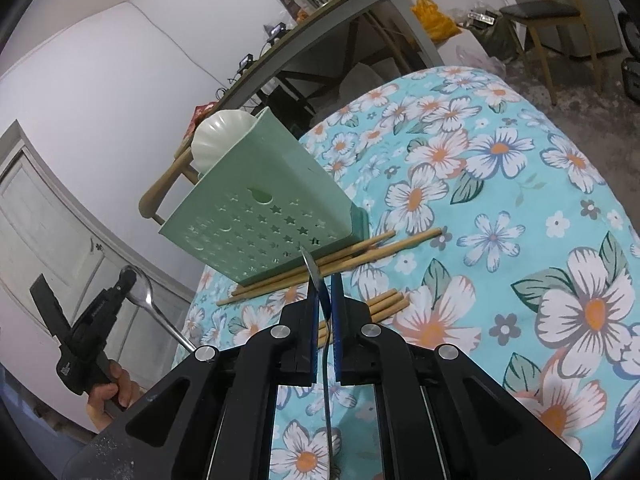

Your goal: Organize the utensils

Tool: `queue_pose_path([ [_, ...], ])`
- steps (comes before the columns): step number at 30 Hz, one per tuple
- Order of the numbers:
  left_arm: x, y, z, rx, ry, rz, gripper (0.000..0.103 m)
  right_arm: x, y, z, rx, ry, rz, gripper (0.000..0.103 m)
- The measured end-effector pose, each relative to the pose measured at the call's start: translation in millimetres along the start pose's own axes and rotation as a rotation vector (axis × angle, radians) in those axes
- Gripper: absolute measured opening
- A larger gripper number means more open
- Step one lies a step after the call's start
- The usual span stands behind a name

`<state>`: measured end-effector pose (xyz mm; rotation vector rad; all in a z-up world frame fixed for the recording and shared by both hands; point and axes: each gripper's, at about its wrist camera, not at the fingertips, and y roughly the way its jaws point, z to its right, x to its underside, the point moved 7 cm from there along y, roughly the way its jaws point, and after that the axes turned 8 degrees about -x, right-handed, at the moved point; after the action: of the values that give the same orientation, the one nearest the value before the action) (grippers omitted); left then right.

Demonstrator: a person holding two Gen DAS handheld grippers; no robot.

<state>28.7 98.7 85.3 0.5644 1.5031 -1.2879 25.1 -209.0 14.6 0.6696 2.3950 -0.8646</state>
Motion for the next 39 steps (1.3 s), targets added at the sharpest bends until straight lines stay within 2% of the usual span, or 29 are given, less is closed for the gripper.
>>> queue_pose_path([
  [11,-6.2,-8.8,7.0,0.001,-0.044,0.007,0.003,5.5,3.5,3.6,0.045,-0.02,-0.021,0.007],
  [24,-14.1,-24.2,19.4,-0.01,-0.023,0.085,0.003,7.0,5.2,4.9,0.057,-0.033,-0.031,0.007],
  [33,-20.3,-30.9,16.9,-0.029,-0.054,0.135,0.003,12.0,9.8,3.5,0.069,-0.049,-0.045,0.007],
  [39,-27.2,-44.7,13.3,-0.035,-0.08,0.186,0.003,9.6,7.2,5.6,0.043,-0.006,-0.035,0.007],
])
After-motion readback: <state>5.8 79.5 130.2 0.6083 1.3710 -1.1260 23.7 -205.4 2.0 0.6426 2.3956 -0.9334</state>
